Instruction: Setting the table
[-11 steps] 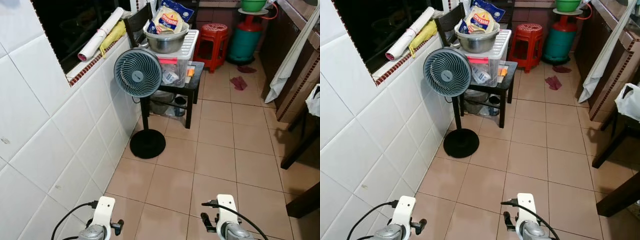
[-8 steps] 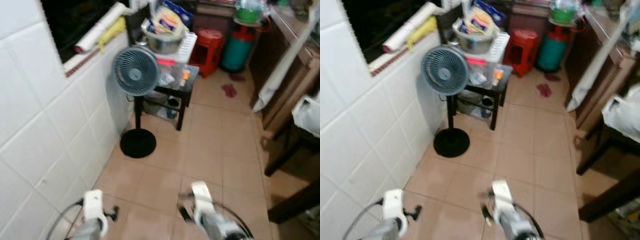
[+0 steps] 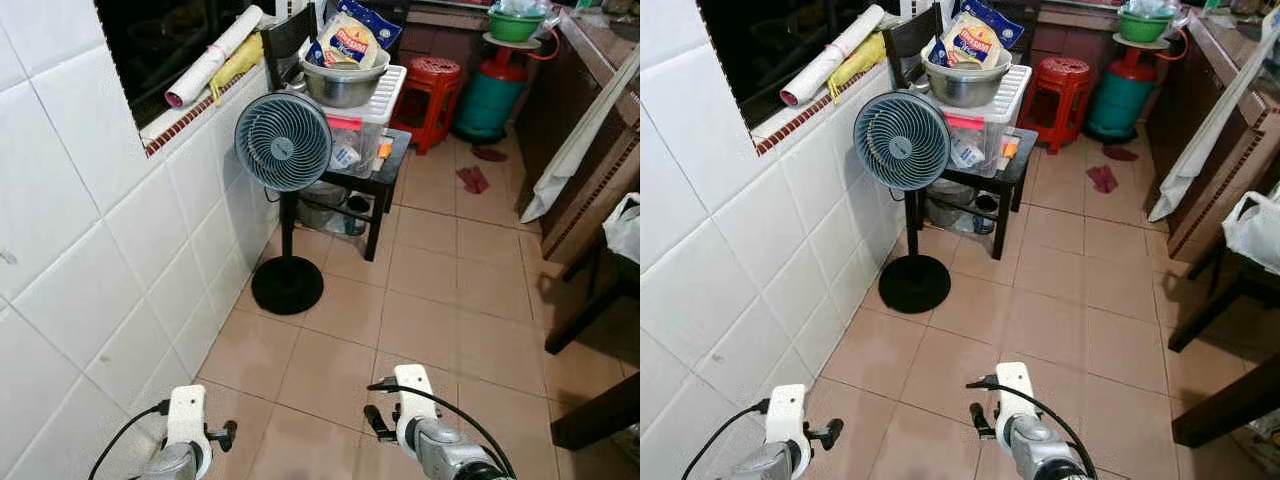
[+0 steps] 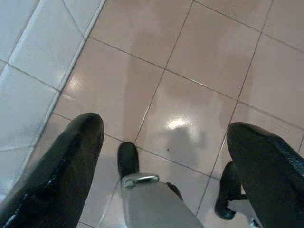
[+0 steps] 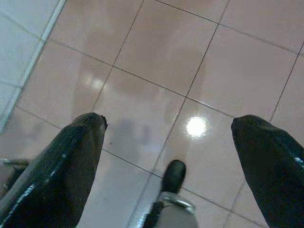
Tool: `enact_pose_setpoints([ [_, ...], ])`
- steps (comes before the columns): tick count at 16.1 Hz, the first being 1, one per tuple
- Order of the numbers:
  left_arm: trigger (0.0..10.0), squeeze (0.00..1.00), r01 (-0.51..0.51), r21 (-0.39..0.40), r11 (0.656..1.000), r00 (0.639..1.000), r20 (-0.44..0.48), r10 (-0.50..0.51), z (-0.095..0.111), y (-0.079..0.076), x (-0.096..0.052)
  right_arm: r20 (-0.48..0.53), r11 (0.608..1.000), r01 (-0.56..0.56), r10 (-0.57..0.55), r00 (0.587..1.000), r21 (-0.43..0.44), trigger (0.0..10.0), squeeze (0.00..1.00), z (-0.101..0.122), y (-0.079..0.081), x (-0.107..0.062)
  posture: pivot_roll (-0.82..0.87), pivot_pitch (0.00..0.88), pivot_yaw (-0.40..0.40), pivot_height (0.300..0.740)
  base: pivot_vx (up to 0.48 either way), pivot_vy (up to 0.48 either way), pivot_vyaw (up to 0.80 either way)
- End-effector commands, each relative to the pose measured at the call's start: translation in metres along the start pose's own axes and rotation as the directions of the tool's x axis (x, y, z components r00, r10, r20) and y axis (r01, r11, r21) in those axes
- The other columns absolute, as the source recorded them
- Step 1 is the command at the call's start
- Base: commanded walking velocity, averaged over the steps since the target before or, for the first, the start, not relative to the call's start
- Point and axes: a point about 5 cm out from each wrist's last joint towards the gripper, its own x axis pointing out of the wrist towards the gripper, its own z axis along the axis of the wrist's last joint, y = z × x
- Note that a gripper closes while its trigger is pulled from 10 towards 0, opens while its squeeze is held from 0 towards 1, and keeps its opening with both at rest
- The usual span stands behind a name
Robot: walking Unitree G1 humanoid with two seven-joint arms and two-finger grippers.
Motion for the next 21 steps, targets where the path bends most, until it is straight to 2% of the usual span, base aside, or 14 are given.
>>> enact_pose_setpoints([
  [1,10.0,0.0,0.016,0.022,1.0,1.0,0.008,-0.016,0.007,-0.002,0.001,0.0,0.997,0.02,-0.02,1.0,0.076,10.0,0.0,-0.001,-0.006,-0.001,0.02,0.0,0.004,0.74,0.0,0.0,0.0],
  [3,10.0,0.0,0.052,0.078,0.996,0.998,0.015,-0.053,0.015,-0.012,0.004,0.003,0.983,0.064,-0.066,0.998,0.172,10.0,0.0,0.0,-0.022,-0.003,0.0,0.0,0.042,0.74,0.0,0.0,0.0],
  [5,10.0,0.0,0.091,0.135,0.987,0.995,0.015,-0.094,0.019,-0.022,0.005,0.012,0.971,0.068,-0.073,0.997,0.231,10.0,0.0,0.002,-0.028,-0.004,-0.05,0.0,0.055,0.74,0.0,0.0,0.0],
  [6,10.0,0.0,0.088,0.131,0.987,0.996,0.011,-0.09,0.017,-0.021,0.005,0.022,0.971,0.064,-0.071,0.997,0.231,10.0,0.0,0.003,-0.028,-0.004,-0.07,0.0,0.066,0.74,0.0,0.0,0.0],
  [7,10.0,0.0,0.068,0.125,0.99,0.998,-0.017,-0.066,0.006,-0.017,0.003,0.027,0.969,0.063,-0.072,0.997,0.24,10.0,0.0,0.002,-0.031,-0.005,-0.07,0.0,0.075,0.74,0.0,0.0,0.0],
  [8,10.0,0.0,0.072,0.116,0.991,0.997,-0.038,-0.068,-0.001,-0.016,0.002,0.007,0.975,0.07,-0.073,0.997,0.212,10.0,0.0,-0.003,-0.034,-0.006,-0.08,0.0,0.077,0.74,0.0,0.0,0.0],
  [10,10.0,0.0,0.06,0.087,0.994,0.997,-0.057,-0.055,-0.008,-0.009,0.0,-0.016,0.954,0.107,-0.107,0.994,0.282,10.0,0.0,-0.005,-0.041,-0.008,-0.1,0.0,0.077,0.74,0.0,0.0,0.0],
  [11,10.0,0.0,0.044,0.104,0.994,0.998,-0.06,-0.038,-0.01,-0.005,-0.001,-0.021,0.954,0.114,-0.113,0.993,0.276,10.0,0.0,-0.003,-0.044,-0.008,-0.1,0.0,0.071,0.74,0.0,0.0,0.0],
  [13,10.0,0.0,0.026,0.125,0.992,0.998,-0.058,-0.019,-0.012,0.0,-0.002,-0.027,0.968,0.118,-0.115,0.993,0.222,10.0,0.0,-0.007,-0.048,-0.01,-0.07,0.0,0.05,0.74,0.0,0.0,0.0],
  [15,10.0,0.0,0.038,0.107,0.994,0.999,-0.031,-0.035,-0.008,0.001,-0.002,0.031,0.983,0.072,-0.078,0.996,0.17,10.0,0.0,-0.002,-0.044,-0.009,-0.04,0.0,0.032,0.74,0.0,0.0,0.0],
  [16,10.0,0.0,0.034,0.095,0.995,0.999,-0.02,-0.032,-0.006,0.005,-0.002,0.055,0.99,0.044,-0.052,0.997,0.136,10.0,0.0,0.002,-0.037,-0.007,-0.01,0.0,0.018,0.74,0.0,0.0,0.0],
  [18,10.0,0.0,0.008,0.047,0.999,1.0,0.03,-0.009,0.004,0.015,-0.003,0.081,1.0,-0.012,0.012,0.997,-0.002,10.0,0.0,0.008,-0.02,-0.004,0.03,0.0,-0.021,0.74,0.0,0.0,0.0],
  [19,10.0,0.0,0.028,0.083,0.996,0.998,0.052,-0.032,0.01,0.017,-0.004,0.091,0.998,-0.051,0.055,0.994,-0.043,10.0,0.0,0.008,-0.017,-0.004,0.05,0.0,-0.039,0.74,0.0,0.0,0.0],
  [21,10.0,0.0,0.092,0.161,0.983,0.992,0.067,-0.104,0.018,0.016,-0.004,0.093,0.998,-0.047,0.052,0.994,-0.05,10.0,0.0,0.007,-0.017,-0.005,0.05,0.004,-0.053,0.74,0.0,0.0,0.0],
])
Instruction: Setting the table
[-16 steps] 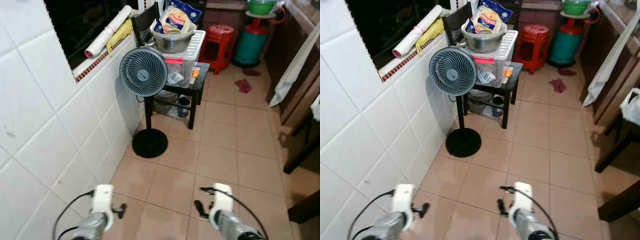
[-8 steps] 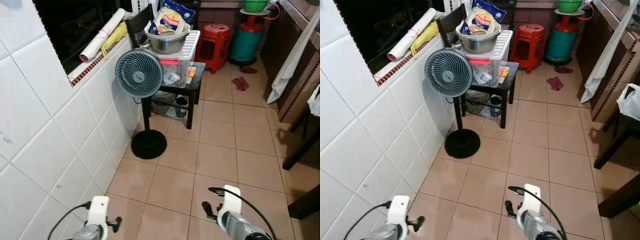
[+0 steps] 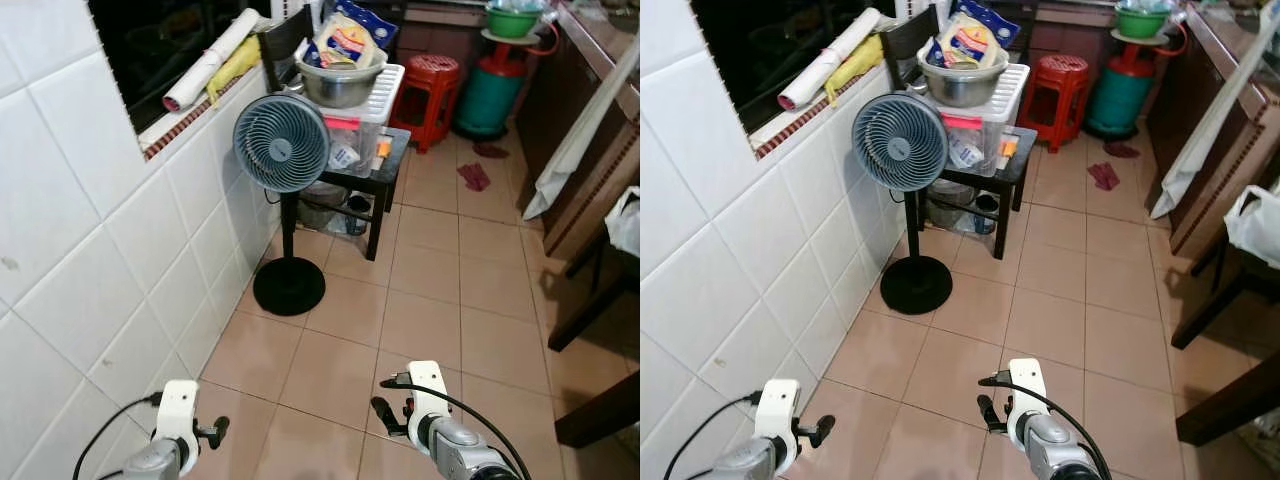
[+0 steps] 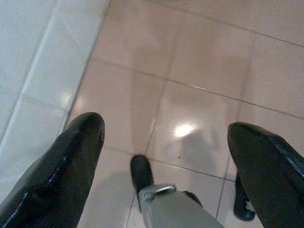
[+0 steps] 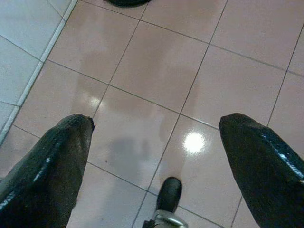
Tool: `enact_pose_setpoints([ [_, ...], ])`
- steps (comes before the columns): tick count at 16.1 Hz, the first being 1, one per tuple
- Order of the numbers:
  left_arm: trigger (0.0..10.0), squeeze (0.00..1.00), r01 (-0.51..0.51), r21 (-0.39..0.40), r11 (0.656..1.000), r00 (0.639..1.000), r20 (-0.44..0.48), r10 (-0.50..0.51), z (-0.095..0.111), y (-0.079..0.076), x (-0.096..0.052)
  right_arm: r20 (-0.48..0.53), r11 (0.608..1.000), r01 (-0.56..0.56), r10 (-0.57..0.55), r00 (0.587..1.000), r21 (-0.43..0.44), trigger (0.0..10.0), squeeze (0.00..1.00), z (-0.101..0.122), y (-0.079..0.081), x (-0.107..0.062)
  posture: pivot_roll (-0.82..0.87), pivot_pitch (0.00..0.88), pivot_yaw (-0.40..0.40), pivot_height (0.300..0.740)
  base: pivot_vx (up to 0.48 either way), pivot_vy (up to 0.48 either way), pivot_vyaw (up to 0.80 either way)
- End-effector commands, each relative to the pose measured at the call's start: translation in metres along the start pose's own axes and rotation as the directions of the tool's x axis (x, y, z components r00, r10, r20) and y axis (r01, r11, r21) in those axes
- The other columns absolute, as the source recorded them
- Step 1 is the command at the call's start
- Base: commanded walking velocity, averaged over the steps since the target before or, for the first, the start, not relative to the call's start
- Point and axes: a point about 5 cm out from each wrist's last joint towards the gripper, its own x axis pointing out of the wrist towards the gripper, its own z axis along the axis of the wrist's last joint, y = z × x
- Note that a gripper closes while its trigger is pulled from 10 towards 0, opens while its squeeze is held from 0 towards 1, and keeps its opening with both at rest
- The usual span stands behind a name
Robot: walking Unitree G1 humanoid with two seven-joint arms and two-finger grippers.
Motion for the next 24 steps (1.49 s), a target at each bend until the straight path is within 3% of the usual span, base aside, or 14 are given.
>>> enact_pose_setpoints([
  [1,10.0,0.0,0.037,0.069,0.997,0.999,0.032,-0.039,0.01,0.002,0.0,0.017,1.0,0.011,-0.01,1.0,-0.028,10.0,0.0,0.001,-0.005,-0.002,0.06,0.0,-0.044,0.74,0.0,0.0,0.0],
  [4,10.0,0.0,0.107,0.067,0.992,0.992,0.059,-0.111,0.011,-0.006,0.0,0.033,0.998,0.069,-0.069,0.997,0.007,10.0,0.0,0.002,-0.018,-0.004,0.03,0.0,0.003,0.74,0.0,0.0,0.0],
  [6,10.0,0.0,0.122,0.036,0.992,0.99,0.064,-0.125,0.002,-0.013,-0.001,0.053,0.996,0.071,-0.075,0.996,0.06,10.0,0.0,0.003,-0.015,-0.004,0.03,0.0,0.005,0.74,0.0,0.0,-0.57],
  [8,10.0,0.0,0.055,-0.005,0.998,0.985,0.164,-0.053,0.012,-0.015,0.0,0.086,0.999,0.043,-0.045,0.995,0.022,10.0,0.0,0.005,-0.01,-0.003,0.03,0.0,0.012,0.74,0.0,0.0,-0.71],
  [9,10.0,0.0,0.01,-0.112,0.994,0.968,0.251,0.018,0.021,-0.012,-0.001,0.147,0.999,0.04,-0.039,0.988,-0.008,10.0,0.0,0.014,-0.011,-0.004,0.02,0.0,0.006,0.74,0.0,0.0,0.0],
  [10,10.0,0.0,0.009,-0.13,0.991,0.965,0.26,0.026,0.022,-0.012,-0.002,0.155,0.999,0.041,-0.039,0.987,-0.012,10.0,0.0,0.015,-0.012,-0.004,0.03,0.0,0.001,0.74,0.0,0.0,0.0],
  [12,10.0,0.0,0.034,0.021,0.999,0.916,0.4,-0.039,0.034,-0.02,-0.011,0.242,1.0,0.029,-0.026,0.97,-0.01,10.0,0.0,0.033,-0.017,-0.007,0.07,0.0,-0.041,0.74,0.0,0.0,0.0],
  [16,10.0,0.0,0.033,0.069,0.997,0.88,0.471,-0.062,0.036,-0.017,-0.026,0.351,0.995,0.051,-0.016,0.936,-0.09,10.0,0.0,0.062,-0.025,-0.013,0.06,0.0,-0.035,0.74,0.0,0.0,0.0],
  [17,10.0,0.0,0.032,0.074,0.997,0.87,0.489,-0.064,0.038,-0.016,-0.028,0.395,0.995,0.061,-0.023,0.918,-0.082,10.0,0.0,0.069,-0.026,-0.017,0.05,0.0,-0.028,0.74,0.0,0.0,0.0],
  [19,10.0,0.0,0.012,0.106,0.994,0.812,0.579,-0.072,0.053,-0.017,-0.042,0.524,0.994,0.077,-0.026,0.851,-0.075,10.0,0.0,0.078,-0.027,-0.035,0.04,0.0,-0.013,0.74,0.0,0.0,0.0],
  [20,10.0,0.0,-0.025,0.097,0.995,0.792,0.609,-0.039,0.059,-0.014,-0.048,0.545,0.988,0.12,-0.05,0.837,-0.094,10.0,0.0,0.072,-0.027,-0.042,0.03,0.0,0.009,0.74,0.0,0.0,0.0],
  [22,10.0,0.0,-0.05,0.049,0.998,0.776,0.631,0.008,0.061,-0.009,-0.055,0.551,0.993,0.102,-0.052,0.833,-0.059,10.0,0.0,0.064,-0.028,-0.051,0.03,0.0,0.028,0.74,0.0,0.0,0.0],
  [24,10.0,0.0,-0.053,0.001,0.999,0.775,0.63,0.041,0.061,-0.004,-0.062,0.57,0.99,0.136,-0.092,0.817,-0.035,10.0,0.0,0.061,-0.034,-0.061,0.02,0.0,0.035,0.74,0.0,0.0,0.0],
])
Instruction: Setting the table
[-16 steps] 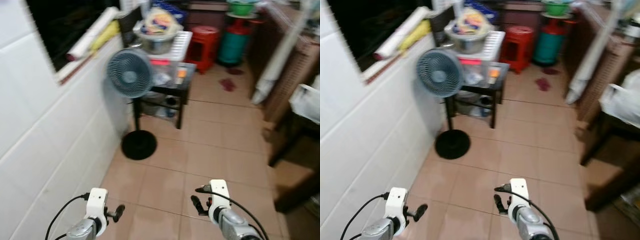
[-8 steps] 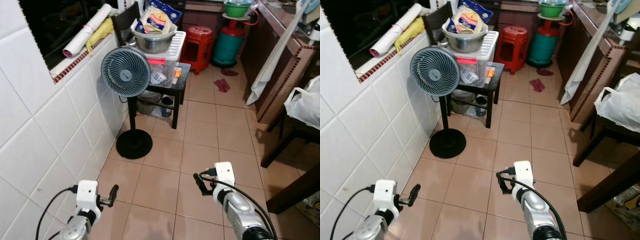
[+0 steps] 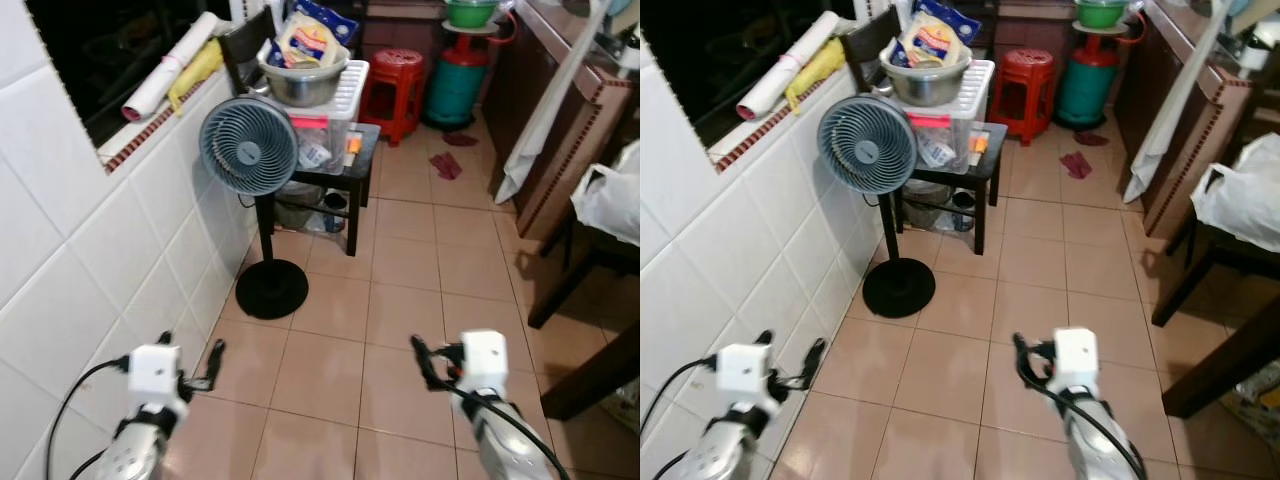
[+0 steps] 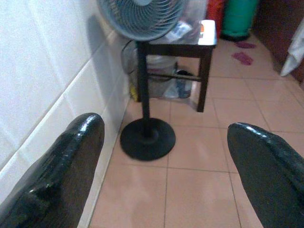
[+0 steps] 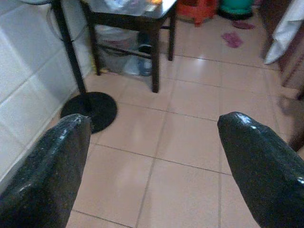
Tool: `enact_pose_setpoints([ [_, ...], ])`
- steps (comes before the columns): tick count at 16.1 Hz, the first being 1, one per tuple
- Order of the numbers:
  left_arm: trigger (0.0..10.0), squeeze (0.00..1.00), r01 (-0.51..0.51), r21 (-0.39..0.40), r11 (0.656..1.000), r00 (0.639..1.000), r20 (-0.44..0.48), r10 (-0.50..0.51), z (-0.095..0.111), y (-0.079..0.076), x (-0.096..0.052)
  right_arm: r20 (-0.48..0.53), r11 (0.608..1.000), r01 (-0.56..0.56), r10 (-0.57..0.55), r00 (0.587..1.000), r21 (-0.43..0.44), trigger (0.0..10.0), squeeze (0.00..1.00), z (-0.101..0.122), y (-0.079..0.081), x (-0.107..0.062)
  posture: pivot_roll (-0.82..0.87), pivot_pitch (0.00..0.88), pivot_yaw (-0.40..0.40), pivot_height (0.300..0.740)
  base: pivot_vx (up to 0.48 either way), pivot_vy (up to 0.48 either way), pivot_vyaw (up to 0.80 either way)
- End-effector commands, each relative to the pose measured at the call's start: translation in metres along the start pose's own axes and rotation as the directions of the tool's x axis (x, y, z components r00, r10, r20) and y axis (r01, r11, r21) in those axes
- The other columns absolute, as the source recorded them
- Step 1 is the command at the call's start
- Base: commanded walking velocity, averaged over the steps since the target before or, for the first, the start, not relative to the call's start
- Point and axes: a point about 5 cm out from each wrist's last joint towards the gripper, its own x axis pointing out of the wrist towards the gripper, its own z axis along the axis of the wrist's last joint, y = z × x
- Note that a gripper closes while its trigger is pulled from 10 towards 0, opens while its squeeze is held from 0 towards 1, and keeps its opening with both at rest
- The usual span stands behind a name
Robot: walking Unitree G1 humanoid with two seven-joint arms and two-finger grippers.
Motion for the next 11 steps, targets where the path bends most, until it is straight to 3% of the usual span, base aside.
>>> enact_pose_setpoints([
  [1,10.0,0.0,-0.021,-0.027,0.999,1.0,-0.006,0.021,0.003,0.005,-0.004,0.04,0.999,0.034,-0.035,0.999,0.019,10.0,0.0,0.011,-0.004,-0.003,0.02,0.0,0.035,0.74,0.0,0.0,0.0],
  [2,10.0,0.0,-0.022,-0.052,0.998,0.999,-0.032,0.02,0.005,0.007,-0.012,0.054,0.999,0.045,-0.046,0.997,0.023,10.0,0.0,0.015,-0.006,-0.018,0.02,0.0,0.037,0.74,0.0,0.0,0.0],
  [5,10.0,0.0,-0.038,-0.052,0.998,0.997,-0.068,0.034,0.001,0.01,-0.023,0.041,1.0,-0.01,0.011,0.999,-0.023,10.0,0.0,0.014,0.003,-0.036,0.01,0.0,0.033,0.74,0.0,0.0,0.0],
  [8,10.0,0.0,-0.027,-0.064,0.998,0.994,-0.109,0.02,0.0,0.007,-0.027,0.012,1.0,0.005,-0.005,1.0,-0.001,10.0,0.0,0.014,0.003,-0.039,0.01,0.009,0.034,0.74,0.0,0.0,-0.14],
  [11,10.0,0.0,-0.019,-0.083,0.996,0.995,-0.099,0.011,0.008,0.001,-0.015,-0.009,1.0,0.0,0.0,1.0,0.002,10.0,0.0,0.016,0.004,-0.037,0.01,0.018,0.025,0.74,0.0,0.0,-0.74],
])
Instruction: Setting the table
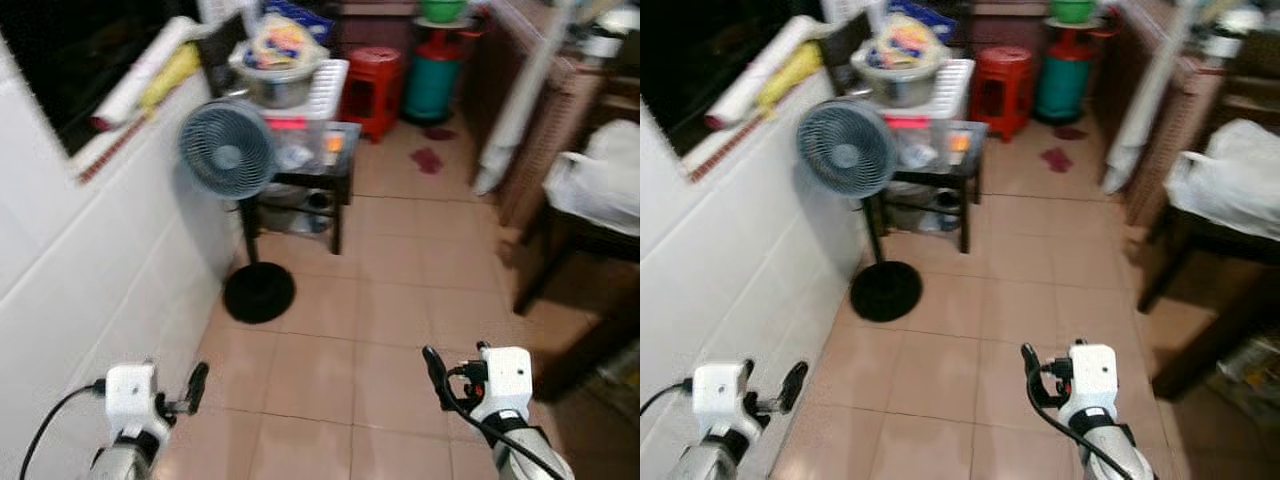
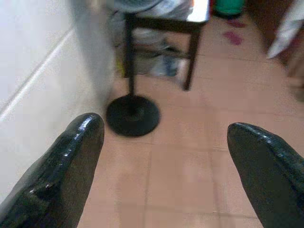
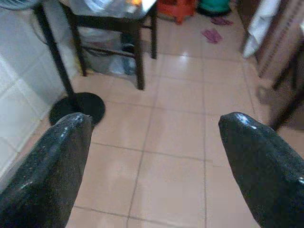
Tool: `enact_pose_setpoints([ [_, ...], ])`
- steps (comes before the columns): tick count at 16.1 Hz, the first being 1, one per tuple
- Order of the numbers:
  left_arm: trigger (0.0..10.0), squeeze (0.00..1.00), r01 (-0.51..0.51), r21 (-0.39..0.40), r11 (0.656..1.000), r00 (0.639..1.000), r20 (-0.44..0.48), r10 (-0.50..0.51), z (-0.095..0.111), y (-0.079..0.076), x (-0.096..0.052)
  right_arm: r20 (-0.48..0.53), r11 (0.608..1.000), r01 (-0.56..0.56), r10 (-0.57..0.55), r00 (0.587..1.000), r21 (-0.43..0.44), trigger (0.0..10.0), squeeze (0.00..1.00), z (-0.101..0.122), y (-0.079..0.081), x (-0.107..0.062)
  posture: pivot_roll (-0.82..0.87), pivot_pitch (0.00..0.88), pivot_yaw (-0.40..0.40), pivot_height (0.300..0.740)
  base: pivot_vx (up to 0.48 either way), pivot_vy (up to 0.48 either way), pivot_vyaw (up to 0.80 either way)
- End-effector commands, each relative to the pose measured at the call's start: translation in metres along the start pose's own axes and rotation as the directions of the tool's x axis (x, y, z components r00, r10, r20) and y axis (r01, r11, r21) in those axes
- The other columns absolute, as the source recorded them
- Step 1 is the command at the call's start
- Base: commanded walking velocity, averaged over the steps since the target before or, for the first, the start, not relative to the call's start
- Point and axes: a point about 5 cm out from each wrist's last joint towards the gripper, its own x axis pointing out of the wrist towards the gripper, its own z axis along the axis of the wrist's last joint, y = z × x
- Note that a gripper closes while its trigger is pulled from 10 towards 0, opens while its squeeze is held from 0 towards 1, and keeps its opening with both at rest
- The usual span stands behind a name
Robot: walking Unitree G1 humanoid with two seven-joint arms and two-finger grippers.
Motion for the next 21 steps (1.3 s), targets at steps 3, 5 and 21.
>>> enact_pose_setpoints([
  [3,10.0,0.0,0.021,0.015,1.0,1.0,0.017,-0.022,0.011,-0.01,0.008,-0.007,1.0,-0.004,0.004,1.0,0.003,10.0,0.0,0.005,0.003,0.007,0.01,0.025,0.017,0.74,0.0,0.0,-0.74],
  [5,10.0,0.0,0.012,0.004,1.0,1.0,0.022,-0.012,0.014,-0.012,0.01,-0.006,1.0,-0.006,0.006,1.0,0.005,10.0,0.0,0.008,0.005,0.009,0.01,0.033,0.017,0.74,0.0,0.0,-0.74],
  [21,10.0,0.0,-0.021,0.005,1.0,0.997,0.069,0.021,0.038,-0.017,0.029,0.007,1.0,-0.002,0.002,1.0,0.028,10.0,0.0,0.023,0.01,0.018,-0.01,0.045,0.013,0.74,0.0,0.0,-0.74],
])
